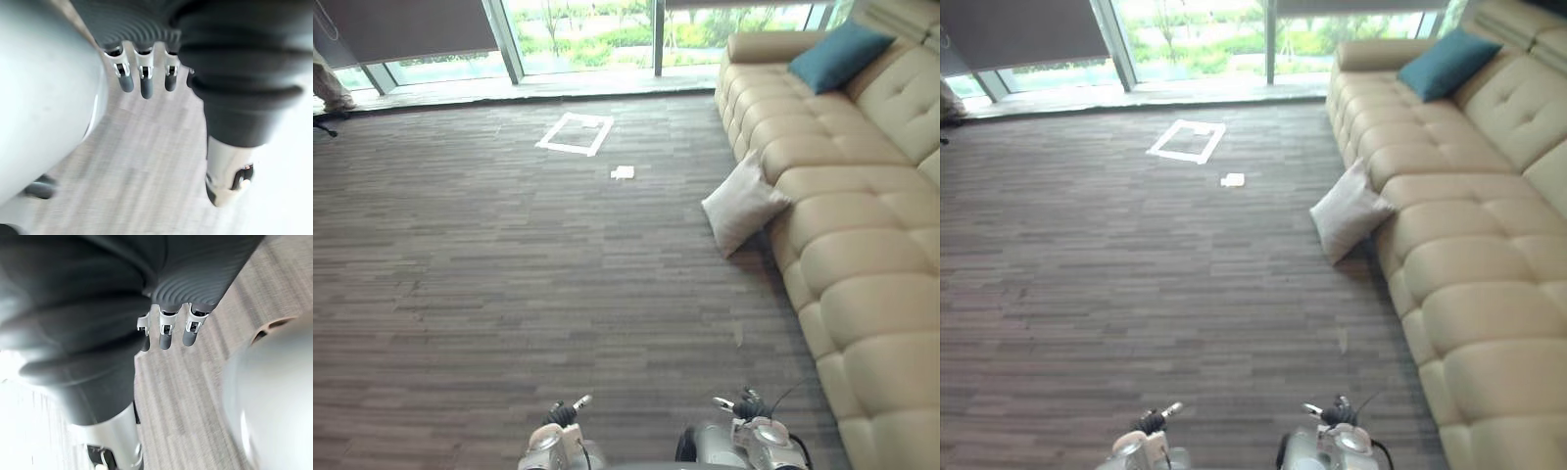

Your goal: Pick up cushions and gather them together orderly.

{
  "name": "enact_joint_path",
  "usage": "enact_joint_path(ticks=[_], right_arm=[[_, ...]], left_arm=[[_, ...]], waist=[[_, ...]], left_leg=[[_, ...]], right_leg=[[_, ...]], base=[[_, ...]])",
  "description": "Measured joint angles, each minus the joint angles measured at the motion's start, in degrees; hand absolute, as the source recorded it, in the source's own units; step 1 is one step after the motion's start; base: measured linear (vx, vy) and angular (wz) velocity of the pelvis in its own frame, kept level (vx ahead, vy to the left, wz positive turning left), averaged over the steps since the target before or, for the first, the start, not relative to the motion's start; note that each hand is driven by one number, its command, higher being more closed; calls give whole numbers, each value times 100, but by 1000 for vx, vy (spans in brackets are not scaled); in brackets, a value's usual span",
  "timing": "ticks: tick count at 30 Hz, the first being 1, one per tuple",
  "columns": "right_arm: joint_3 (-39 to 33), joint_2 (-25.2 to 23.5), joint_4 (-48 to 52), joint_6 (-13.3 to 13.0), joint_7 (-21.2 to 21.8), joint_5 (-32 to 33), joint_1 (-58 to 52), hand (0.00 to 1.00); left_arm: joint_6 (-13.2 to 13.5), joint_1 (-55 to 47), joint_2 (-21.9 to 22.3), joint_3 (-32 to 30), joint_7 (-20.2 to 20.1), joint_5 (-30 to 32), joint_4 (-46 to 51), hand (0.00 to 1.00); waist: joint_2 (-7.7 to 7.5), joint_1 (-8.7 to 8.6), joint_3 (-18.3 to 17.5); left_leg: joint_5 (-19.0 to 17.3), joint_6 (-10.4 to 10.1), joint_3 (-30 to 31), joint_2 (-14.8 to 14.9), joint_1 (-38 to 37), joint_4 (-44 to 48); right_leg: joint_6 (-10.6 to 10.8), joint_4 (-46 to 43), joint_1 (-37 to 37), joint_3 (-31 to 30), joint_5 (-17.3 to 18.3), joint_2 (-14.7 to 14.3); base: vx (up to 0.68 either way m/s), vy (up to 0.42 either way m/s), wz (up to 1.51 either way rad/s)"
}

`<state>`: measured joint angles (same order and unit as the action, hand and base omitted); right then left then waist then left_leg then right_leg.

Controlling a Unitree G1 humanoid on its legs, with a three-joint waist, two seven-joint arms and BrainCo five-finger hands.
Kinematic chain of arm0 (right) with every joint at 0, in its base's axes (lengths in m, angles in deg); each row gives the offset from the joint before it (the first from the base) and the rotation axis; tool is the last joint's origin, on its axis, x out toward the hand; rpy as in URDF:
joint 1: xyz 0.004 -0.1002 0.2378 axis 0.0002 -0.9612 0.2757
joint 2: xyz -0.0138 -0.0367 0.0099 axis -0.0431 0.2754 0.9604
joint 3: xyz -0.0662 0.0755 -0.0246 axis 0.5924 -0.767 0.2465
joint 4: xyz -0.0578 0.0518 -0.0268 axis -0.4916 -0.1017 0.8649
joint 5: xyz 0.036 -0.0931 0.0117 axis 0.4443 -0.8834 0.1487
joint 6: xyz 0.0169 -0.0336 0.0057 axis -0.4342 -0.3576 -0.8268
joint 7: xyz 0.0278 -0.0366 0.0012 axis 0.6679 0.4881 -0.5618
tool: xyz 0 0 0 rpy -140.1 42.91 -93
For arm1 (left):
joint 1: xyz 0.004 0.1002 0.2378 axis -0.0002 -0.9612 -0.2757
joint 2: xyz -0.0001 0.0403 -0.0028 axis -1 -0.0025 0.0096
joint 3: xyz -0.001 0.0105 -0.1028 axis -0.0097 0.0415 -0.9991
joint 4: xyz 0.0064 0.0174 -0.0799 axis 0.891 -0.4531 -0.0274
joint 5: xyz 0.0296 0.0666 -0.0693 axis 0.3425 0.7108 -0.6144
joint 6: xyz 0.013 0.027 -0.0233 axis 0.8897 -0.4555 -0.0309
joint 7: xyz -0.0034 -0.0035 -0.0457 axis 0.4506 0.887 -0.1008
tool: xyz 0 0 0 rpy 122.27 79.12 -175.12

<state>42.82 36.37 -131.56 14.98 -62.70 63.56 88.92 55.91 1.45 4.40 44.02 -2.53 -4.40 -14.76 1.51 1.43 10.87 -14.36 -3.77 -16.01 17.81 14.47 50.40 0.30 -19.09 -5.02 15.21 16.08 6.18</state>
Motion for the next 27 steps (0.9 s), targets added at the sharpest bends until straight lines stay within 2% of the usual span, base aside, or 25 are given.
enact_joint_path(ticks=[1, 2, 3, 4, 5, 6, 7, 8, 9, 10, 11, 12, 13, 14, 16, 17, 19, 20, 21, 22, 23, 24, 25, 26, 27], right_arm=[[-45, -102, -7, 1, -23, -1, 1, 0], [-40, -109, -18, 1, -25, -4, -12, 0], [-1, -86, -116, -6, -27, -5, -19, 0], [230, -230, -265, 45, -7, 4, -7, 0], [288, -231, -297, 47, 3, -8, 10, 0], [260, -240, -296, 41, -18, -7, 24, 0], [239, -270, -301, 40, -24, -9, -1, 0], [240, -286, -303, 39, -22, -9, -1, 0], [229, -288, -300, 33, -24, -23, 1, 0], [219, -272, -283, 29, -35, -23, 31, 0], [222, -229, -218, 29, -31, -26, -13, 0], [235, -227, -203, 28, -6, -38, -52, 0], [240, -214, -60, -16, 2, -102, -87, 0], [249, -207, -3, -57, 4, -130, -88, 0], [273, -218, 152, -135, 45, -139, -107, 0], [262, -185, 163, -162, 60, -142, -34, 0], [263, -133, 138, -155, 70, -139, -2, 0], [263, -107, 103, -144, 69, -140, -39, 0], [269, -61, 118, -152, 70, -132, -47, 0], [241, 130, 95, -114, 61, -138, 43, 0], [201, 217, 28, -74, 57, -136, 46, 0], [139, 226, 45, -62, 50, -131, 26, 0], [132, 238, 43, -61, 41, -128, 17, 0], [132, 227, 37, -56, 41, -127, -11, 0], [136, 219, 35, -42, 40, -123, -31, 0]], left_arm=[[17, 22, 10, -82, 11, -48, -10, 0], [20, 9, 18, -100, 17, -58, -17, 0], [34, -39, 36, -163, 27, -103, -43, 0], [25, -109, -133, -279, 77, -168, -78, 0], [25, -114, -163, -284, 114, -172, -106, 0], [13, -98, -182, -344, 117, -179, -128, 0], [-12, -95, -229, -425, 122, -187, -150, 0], [-14, -102, -275, -418, 118, -199, -198, 0], [-27, -117, -312, -393, 121, -209, -264, 0], [-30, -154, -320, -367, 118, -209, -322, 0], [-37, -137, -330, -307, 123, -211, -362, 0], [-52, -115, -330, -231, 122, -211, -380, 0], [-93, -126, -319, -152, 134, -212, -461, 0], [-118, -147, -306, -91, 138, -211, -471, 0], [-113, -123, -300, 101, 128, -204, -463, 0], [-115, -90, -278, 227, 123, -194, -465, 0], [-112, -65, -230, 256, 109, -155, -463, 0], [-106, -53, -228, 250, 100, -98, -460, 0], [-107, -11, -204, 244, 105, -36, -499, 0], [-99, -71, -62, 246, 91, -27, -520, 0], [-102, -59, 62, 251, 61, 14, -520, 0], [-96, -46, 99, 253, 50, 32, -518, 0], [-105, -37, 139, 246, 35, 65, -521, 0], [-112, 47, 150, 248, 2, 66, -479, 0], [-114, 43, 151, 236, -10, 64, -447, 0]], waist=[[-3, 98, -1], [17, 127, -12], [25, 233, -36], [-194, 217, -169], [-267, 164, -223], [-298, 169, -226], [-390, 238, -264], [-461, 267, -290], [-502, 290, -311], [-488, 291, -301], [-469, 208, -269], [-401, 175, -195], [-338, 173, -185], [-295, 162, -194], [-272, 97, -193], [-278, 45, -185], [-281, -2, -188], [-382, -54, -213], [-345, -121, -154], [-70, -80, -194], [22, -136, -231], [56, -144, -263], [108, -167, -280], [129, -197, -265], [140, -182, -257]], left_leg=[[185, 21, 193, -350, 163, -1754], [337, -1, 307, -440, 153, -2245], [1145, -86, 552, -590, 89, -2600], [932, 85, 404, -779, 17, -2507], [842, 123, 370, -797, 65, -2411], [594, 200, 324, -779, 99, -2165], [424, 357, 159, -801, 8, -2002], [366, 412, 63, -878, -103, -2026], [225, 421, -146, -973, -360, -2123], [56, 426, -269, -1052, -678, -2272], [-120, 476, -383, -1154, -1021, -2450], [-253, 496, -431, -1210, -1350, -2536], [-372, 478, -551, -1232, -1802, -2743], [-406, 432, -610, -1236, -2079, -2928], [-487, 350, -665, -1237, -2583, -3365], [-505, 316, -663, -1237, -2921, -3678], [-574, 190, -620, -1238, -3169, -3890], [-665, 23, -474, -1344, -3339, -3980], [-733, -63, -320, -1349, -3532, -4020], [-659, -40, -158, -1207, -3640, -3987], [-558, -80, 83, -1121, -3625, -3736], [-508, -65, 209, -1053, -3531, -3438], [-388, -226, 468, -874, -3155, -2482], [128, -574, 793, -670, -2599, -1202], [577, -755, 916, -563, -2299, -576]], right_leg=[[232, 141, -317, -190, 116, 111], [316, 137, -341, -252, 183, 126], [454, 95, -434, -453, 336, 148], [415, 144, -517, -770, 326, 345], [351, 164, -496, -834, 217, 376], [379, 159, -496, -967, -21, 389], [524, 14, -468, -1173, -243, 509], [606, -188, -400, -1308, -305, 582], [701, -826, -147, -1542, -425, 706], [802, -1852, 288, -1729, -757, 805], [868, -3000, 840, -1824, -1450, 949], [812, -3845, 1227, -1826, -1487, 996], [640, -4460, 1654, -1712, -1183, 958], [531, -4537, 1867, -1461, -971, 939], [431, -4025, 2394, -711, -662, 885], [256, -3122, 2624, -167, -538, 823], [194, -2007, 2677, 16, -691, 656], [203, -1037, 2623, -94, -1091, 527], [-223, -1146, 2568, -203, -1313, 454], [-262, -1358, 2525, -126, -1028, 341], [-238, -1610, 2494, -118, -691, 303], [-240, -1723, 2471, -102, -520, 284], [-240, -1752, 2317, 16, -307, 247], [-254, -1632, 2041, 99, -172, 145], [-276, -1515, 1851, 127, -116, 79]], base=[[710, 248, -55], [593, 270, -75], [587, 282, -57], [467, 218, -43], [708, 326, -17], [536, 288, -21], [536, 288, -37], [366, 206, -55], [355, 170, -55], [522, 235, -51], [424, 157, -34], [420, 111, -34], [340, 57, -35], [391, 64, -35], [428, 24, -9], [540, -69, 9], [487, -139, 21], [437, -163, 35], [668, -172, 13], [649, -160, 1], [521, -113, -11], [481, -176, 16], [467, -179, 20], [559, -207, 19], [456, -119, 0]])
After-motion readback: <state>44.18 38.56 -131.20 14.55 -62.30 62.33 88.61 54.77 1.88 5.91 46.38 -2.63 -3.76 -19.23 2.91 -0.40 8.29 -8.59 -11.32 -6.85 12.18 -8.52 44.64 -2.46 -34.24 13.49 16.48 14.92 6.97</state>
